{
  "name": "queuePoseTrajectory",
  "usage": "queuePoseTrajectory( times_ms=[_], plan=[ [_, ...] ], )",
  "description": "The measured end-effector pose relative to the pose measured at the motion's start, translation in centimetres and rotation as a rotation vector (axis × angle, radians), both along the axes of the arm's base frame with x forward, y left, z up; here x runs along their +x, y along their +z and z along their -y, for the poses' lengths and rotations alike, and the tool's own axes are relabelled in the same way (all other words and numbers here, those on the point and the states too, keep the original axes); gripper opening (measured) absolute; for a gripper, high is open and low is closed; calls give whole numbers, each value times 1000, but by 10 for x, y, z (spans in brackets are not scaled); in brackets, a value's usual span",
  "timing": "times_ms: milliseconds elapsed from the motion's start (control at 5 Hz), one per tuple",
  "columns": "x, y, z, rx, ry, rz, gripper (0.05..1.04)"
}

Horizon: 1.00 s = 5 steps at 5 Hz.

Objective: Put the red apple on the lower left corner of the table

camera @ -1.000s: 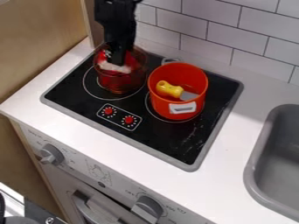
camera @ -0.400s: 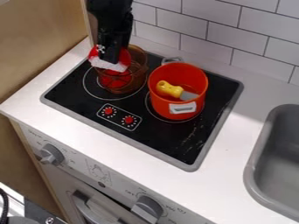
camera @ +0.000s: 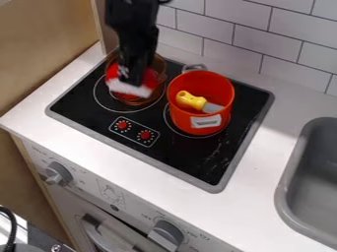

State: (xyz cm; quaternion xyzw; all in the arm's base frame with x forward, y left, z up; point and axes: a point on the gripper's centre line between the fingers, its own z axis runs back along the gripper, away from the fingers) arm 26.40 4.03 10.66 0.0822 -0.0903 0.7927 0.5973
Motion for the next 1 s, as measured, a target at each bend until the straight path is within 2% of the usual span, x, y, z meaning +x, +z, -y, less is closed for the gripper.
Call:
queuePoseTrajectory(
  times_ms=[400,800,1000],
  plan=[
    [-15,-22,32,3,30,29,513],
    [-31,-27,73,-17,81,37,513],
    [-40,-26,99,-36,110,23,513]
  ],
)
